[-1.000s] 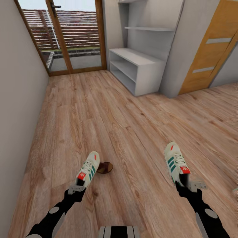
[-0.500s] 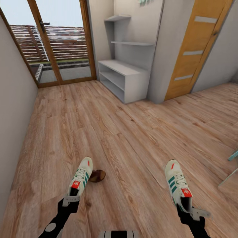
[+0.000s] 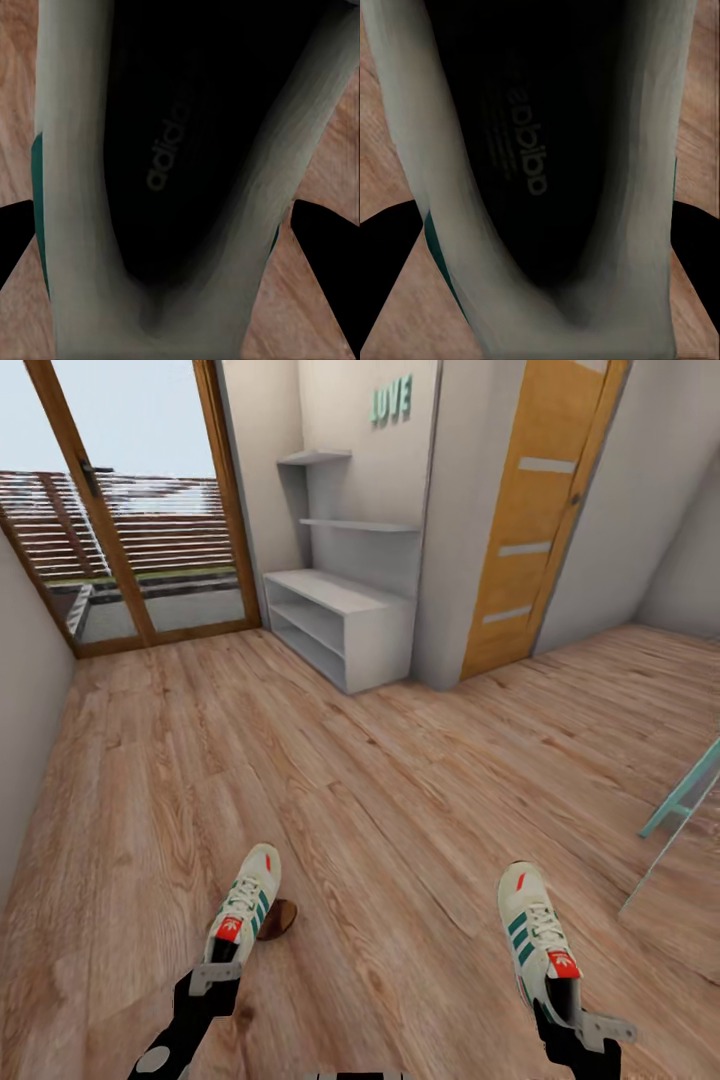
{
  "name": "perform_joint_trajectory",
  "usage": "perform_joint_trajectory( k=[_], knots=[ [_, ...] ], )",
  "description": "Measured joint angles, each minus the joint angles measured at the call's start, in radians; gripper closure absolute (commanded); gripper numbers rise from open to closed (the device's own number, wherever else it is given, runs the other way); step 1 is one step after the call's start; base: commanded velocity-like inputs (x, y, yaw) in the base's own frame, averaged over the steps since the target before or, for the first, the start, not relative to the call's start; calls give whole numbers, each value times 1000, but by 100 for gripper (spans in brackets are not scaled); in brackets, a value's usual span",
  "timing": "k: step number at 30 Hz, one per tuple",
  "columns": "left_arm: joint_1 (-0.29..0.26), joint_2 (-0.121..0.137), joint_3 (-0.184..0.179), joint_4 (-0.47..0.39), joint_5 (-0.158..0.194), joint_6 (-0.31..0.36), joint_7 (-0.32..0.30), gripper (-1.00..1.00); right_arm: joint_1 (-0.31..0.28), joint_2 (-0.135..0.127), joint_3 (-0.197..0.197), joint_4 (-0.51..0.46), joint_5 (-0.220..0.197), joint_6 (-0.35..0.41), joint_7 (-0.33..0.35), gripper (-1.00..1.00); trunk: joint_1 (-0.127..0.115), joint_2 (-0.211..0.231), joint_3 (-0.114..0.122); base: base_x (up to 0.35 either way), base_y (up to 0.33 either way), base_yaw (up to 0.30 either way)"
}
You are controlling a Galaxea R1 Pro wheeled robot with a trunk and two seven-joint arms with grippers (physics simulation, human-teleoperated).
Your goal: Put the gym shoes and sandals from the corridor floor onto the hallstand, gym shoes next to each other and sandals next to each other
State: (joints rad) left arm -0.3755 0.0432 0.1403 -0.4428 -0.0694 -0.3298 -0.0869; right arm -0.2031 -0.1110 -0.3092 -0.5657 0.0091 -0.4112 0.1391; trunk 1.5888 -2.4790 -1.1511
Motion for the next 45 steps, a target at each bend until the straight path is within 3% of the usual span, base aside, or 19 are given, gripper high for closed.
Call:
perform_joint_trajectory(
  k=[15,25,37,45],
  knots=[
    [0,-1,0,-1,0,0,0,100,0,5,2,2,1,0,-3,100,-58,105,64,0,0,-191],
    [0,-1,0,0,0,0,0,100,0,6,4,2,2,0,-3,100,-96,175,108,0,0,13],
    [1,-1,0,-1,-1,-1,0,100,0,6,3,2,1,0,-3,100,-96,175,123,8,0,173],
    [1,-2,0,-1,-1,-1,0,100,0,6,2,1,1,0,-3,100,-96,175,133,226,-79,170]
  ],
)
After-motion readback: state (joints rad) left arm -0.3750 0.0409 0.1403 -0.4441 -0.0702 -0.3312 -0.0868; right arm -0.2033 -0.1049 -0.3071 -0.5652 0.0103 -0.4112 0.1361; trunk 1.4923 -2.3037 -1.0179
